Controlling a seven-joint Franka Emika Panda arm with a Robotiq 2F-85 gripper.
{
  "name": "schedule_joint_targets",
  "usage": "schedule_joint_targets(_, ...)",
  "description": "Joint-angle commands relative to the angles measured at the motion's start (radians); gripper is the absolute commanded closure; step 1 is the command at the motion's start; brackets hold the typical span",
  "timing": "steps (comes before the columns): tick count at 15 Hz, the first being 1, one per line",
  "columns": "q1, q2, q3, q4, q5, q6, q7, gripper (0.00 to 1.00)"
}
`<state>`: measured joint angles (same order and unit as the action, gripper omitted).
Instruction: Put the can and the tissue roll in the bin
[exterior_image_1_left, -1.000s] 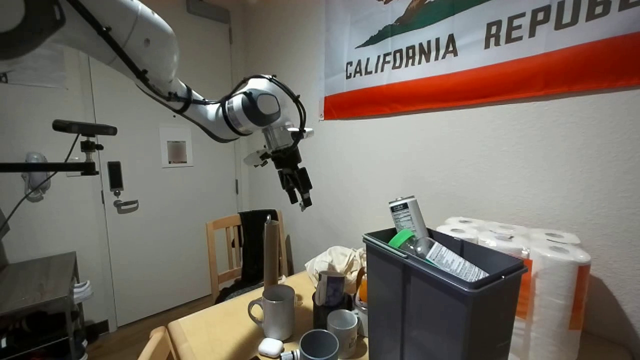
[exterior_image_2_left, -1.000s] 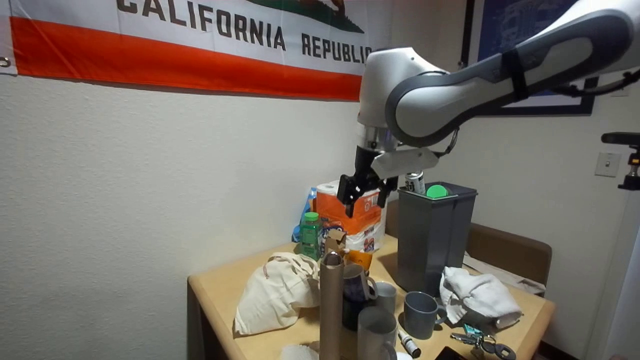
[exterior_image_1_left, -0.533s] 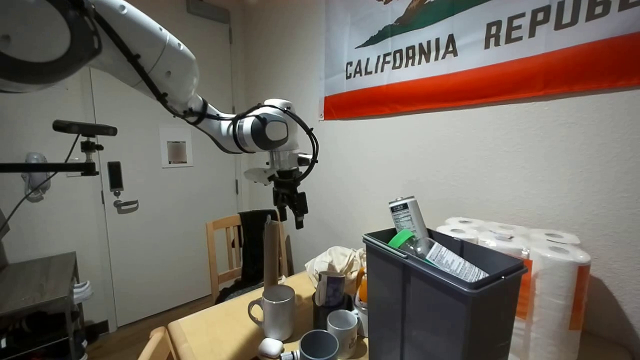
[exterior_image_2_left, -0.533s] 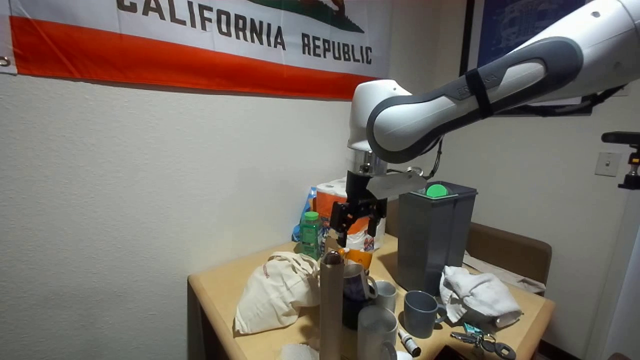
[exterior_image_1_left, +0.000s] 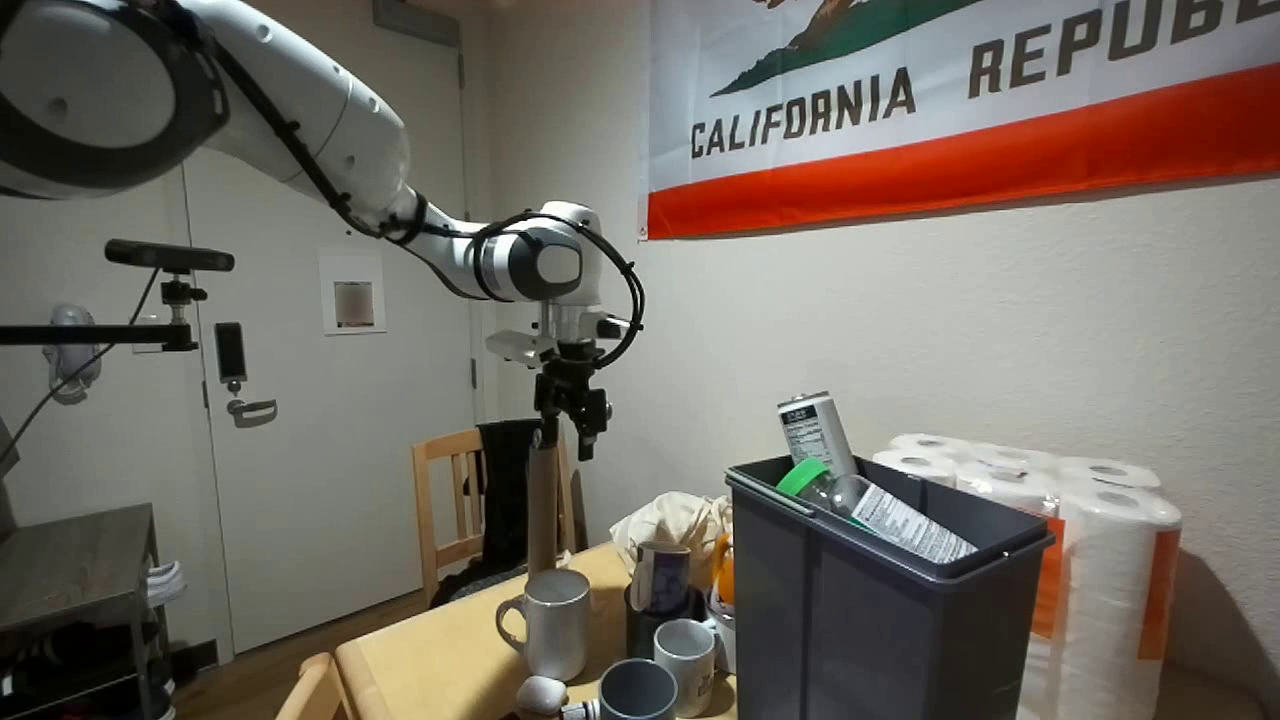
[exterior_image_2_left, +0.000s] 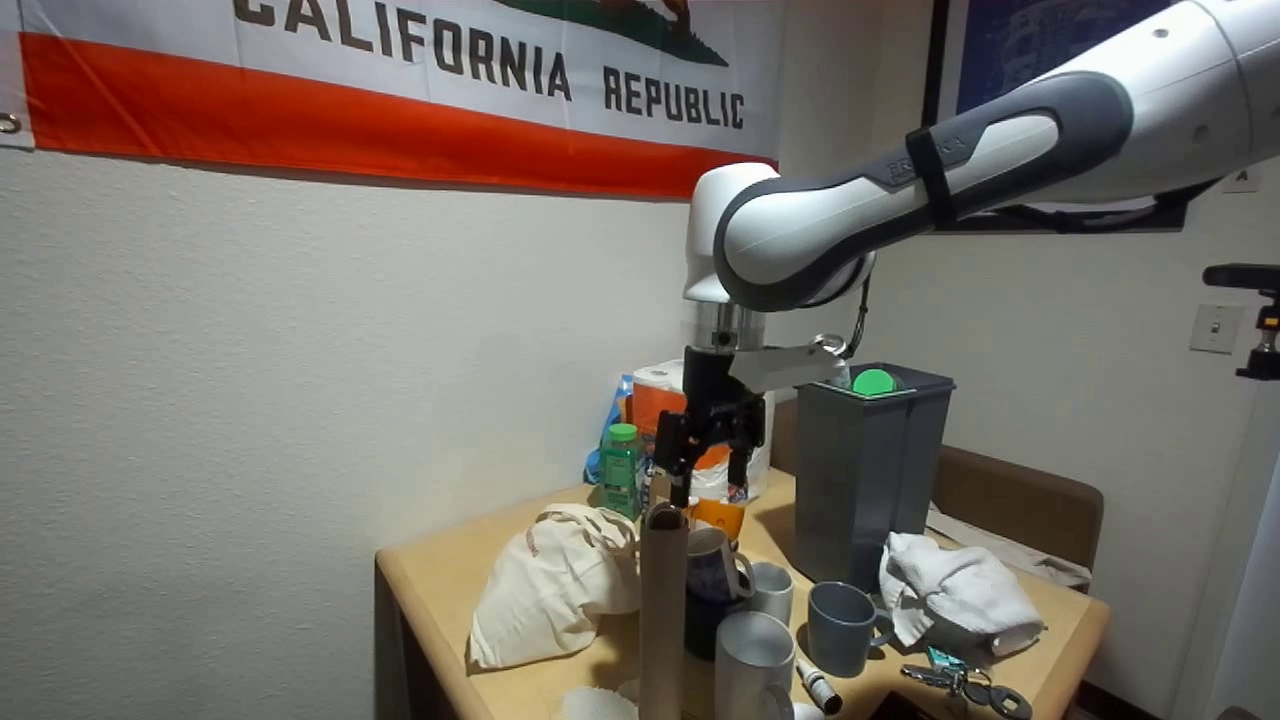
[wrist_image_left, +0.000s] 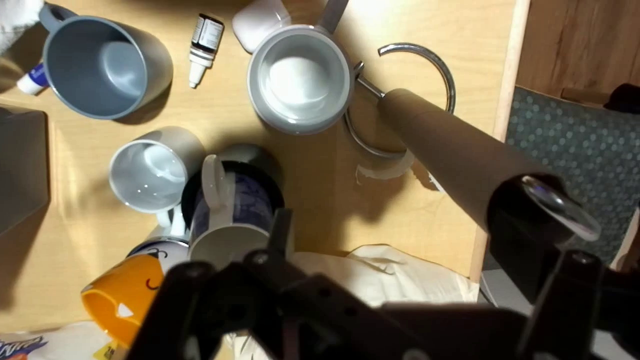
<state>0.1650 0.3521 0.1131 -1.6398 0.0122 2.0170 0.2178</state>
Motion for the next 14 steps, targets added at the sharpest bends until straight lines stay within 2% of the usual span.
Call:
schedule_joint_targets(1, 0.001, 0.036, 0.009, 0.058, 0.039, -0.065, -0.034, 0.0)
schedule_joint_targets(11, 0.017, 0.085, 0.007, 0.103, 0.026, -0.087, -0.027, 0.0)
schedule_joint_targets(12, 0.018, 0.085, 0.006, 0.103, 0.024, -0.086, -0.025, 0.25)
schedule_joint_targets(13, 0.018, 0.087, 0.005, 0.104, 0.023, -0.085, -0.025, 0.26)
schedule_joint_targets(14, 0.018, 0.088, 0.005, 0.104, 0.022, -0.084, -0.025, 0.34)
